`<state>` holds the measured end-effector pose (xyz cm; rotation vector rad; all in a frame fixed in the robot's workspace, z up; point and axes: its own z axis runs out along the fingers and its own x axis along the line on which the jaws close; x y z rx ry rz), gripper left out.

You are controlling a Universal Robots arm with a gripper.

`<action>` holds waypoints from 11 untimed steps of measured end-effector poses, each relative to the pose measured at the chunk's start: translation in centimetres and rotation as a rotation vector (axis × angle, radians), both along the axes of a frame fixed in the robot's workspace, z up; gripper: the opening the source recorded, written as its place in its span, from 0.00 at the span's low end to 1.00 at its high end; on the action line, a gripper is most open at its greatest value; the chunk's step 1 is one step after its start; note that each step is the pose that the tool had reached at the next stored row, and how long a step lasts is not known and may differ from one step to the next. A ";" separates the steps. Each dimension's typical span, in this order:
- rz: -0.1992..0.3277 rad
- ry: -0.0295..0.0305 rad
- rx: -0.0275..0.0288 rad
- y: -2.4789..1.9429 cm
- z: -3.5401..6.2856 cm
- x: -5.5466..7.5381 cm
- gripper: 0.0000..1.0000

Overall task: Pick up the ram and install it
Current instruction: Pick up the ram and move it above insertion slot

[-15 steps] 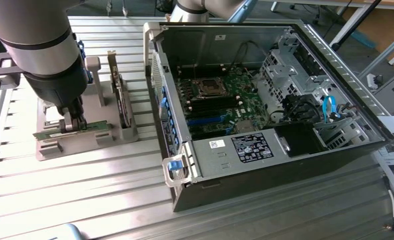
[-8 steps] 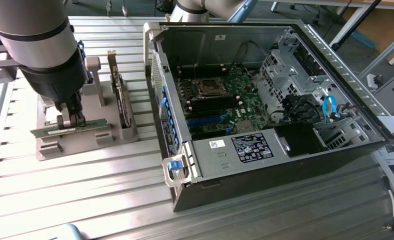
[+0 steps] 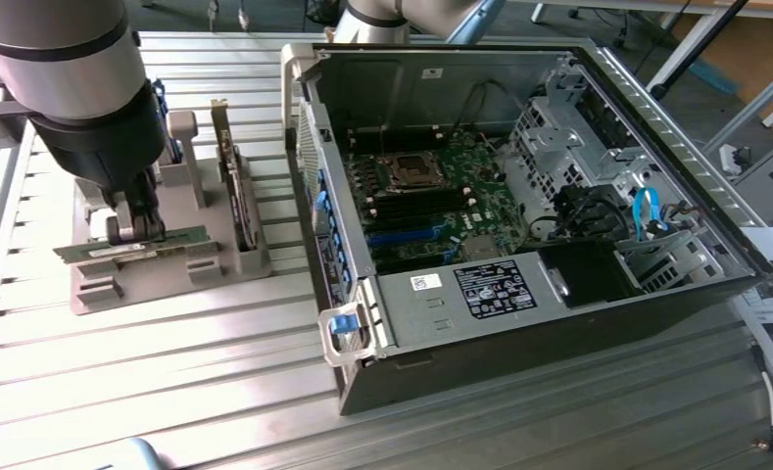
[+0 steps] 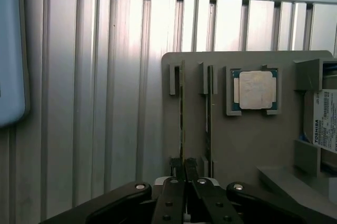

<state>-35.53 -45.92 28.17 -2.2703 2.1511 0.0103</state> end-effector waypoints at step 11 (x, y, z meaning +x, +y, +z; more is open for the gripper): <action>-0.001 0.0001 0.0000 0.00 1.77 0.0 0.12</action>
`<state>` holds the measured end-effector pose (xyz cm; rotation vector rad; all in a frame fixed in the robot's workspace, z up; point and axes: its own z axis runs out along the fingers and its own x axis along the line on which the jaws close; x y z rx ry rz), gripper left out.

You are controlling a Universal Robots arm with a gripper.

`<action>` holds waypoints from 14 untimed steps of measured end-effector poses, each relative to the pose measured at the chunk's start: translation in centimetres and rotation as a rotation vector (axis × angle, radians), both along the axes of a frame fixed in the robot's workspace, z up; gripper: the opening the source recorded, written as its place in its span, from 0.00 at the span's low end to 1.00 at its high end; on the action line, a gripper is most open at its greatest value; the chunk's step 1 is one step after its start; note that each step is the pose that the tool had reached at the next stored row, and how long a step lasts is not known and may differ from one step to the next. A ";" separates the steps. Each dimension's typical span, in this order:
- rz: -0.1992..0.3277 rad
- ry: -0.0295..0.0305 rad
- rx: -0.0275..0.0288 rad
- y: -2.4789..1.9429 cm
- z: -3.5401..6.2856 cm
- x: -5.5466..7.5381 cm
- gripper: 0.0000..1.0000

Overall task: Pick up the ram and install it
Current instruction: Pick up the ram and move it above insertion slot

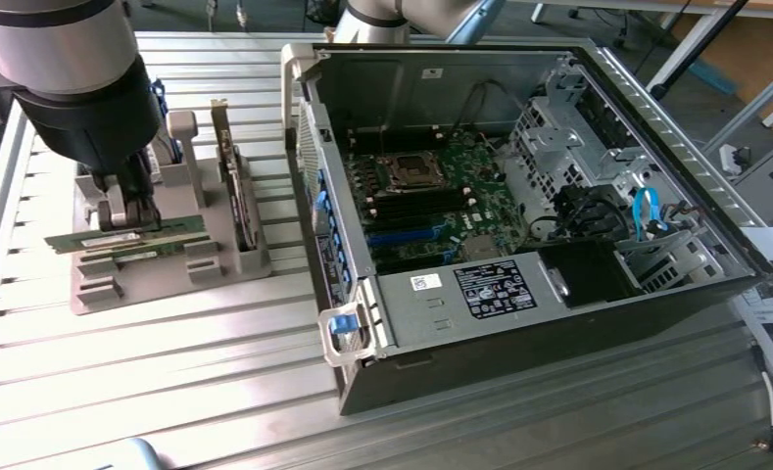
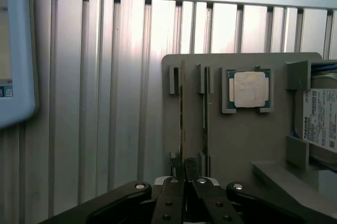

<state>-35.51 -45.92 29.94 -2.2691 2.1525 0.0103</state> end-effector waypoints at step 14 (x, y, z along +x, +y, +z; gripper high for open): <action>-0.001 0.0000 0.0000 0.00 1.95 0.0 0.12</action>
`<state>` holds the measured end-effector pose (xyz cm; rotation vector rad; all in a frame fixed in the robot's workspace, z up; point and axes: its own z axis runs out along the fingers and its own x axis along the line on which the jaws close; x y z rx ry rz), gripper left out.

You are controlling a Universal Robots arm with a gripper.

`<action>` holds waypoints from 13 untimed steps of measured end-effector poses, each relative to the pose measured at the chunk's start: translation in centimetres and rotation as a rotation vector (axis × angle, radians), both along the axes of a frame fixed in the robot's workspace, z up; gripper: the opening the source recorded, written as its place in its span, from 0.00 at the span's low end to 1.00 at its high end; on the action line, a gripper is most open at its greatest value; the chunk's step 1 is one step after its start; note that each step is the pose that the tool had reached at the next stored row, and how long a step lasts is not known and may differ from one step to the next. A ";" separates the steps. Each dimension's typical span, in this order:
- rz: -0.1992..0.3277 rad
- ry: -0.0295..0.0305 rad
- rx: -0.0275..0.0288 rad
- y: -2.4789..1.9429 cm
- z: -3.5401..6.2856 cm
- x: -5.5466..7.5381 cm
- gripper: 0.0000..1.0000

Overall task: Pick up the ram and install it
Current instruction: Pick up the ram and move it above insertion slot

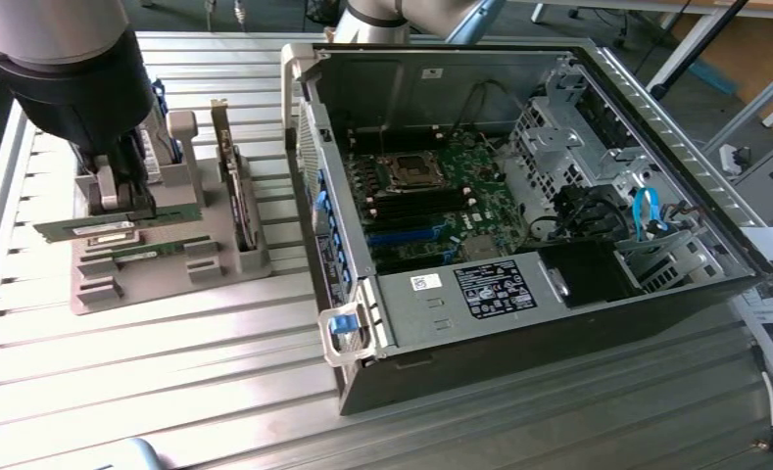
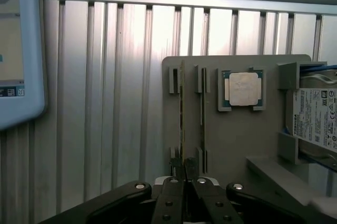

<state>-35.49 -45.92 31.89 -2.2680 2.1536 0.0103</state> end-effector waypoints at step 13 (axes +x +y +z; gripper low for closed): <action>-0.001 0.0000 0.0000 0.00 1.76 0.0 0.12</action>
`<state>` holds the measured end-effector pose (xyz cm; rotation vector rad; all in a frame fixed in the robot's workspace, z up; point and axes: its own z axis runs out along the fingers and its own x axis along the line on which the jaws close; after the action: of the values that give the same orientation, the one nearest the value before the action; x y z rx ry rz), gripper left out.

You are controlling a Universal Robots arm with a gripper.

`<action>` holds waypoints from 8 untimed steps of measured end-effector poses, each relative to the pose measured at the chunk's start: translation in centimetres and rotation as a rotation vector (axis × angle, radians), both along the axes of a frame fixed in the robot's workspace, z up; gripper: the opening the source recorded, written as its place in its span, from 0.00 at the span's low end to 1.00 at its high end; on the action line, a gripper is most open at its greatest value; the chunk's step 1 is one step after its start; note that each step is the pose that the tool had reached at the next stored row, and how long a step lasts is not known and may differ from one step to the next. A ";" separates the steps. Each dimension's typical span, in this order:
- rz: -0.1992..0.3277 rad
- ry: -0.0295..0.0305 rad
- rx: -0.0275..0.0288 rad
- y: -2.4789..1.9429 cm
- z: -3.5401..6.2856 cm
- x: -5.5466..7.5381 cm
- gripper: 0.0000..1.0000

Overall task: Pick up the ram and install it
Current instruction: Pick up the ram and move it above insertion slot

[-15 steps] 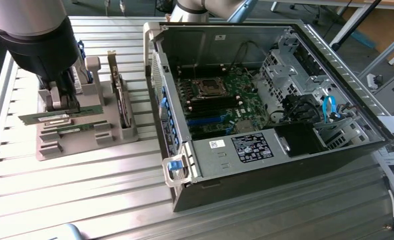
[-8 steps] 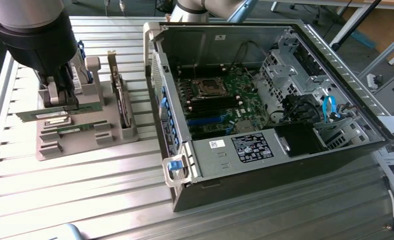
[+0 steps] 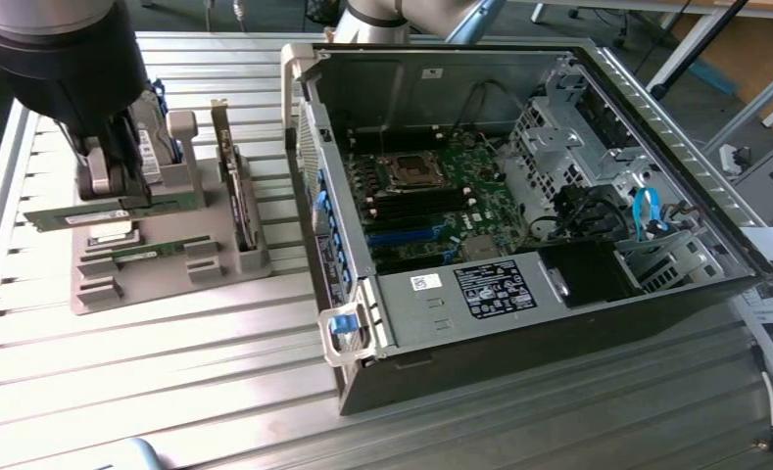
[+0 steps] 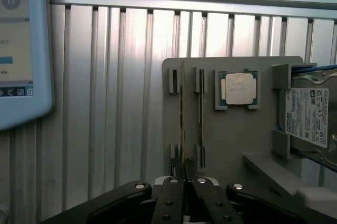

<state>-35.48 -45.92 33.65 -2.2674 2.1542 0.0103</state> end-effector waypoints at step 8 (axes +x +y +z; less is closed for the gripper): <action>0.000 0.0000 0.0000 0.00 1.11 0.0 0.12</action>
<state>-35.47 -45.92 34.76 -2.2672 2.1545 0.0103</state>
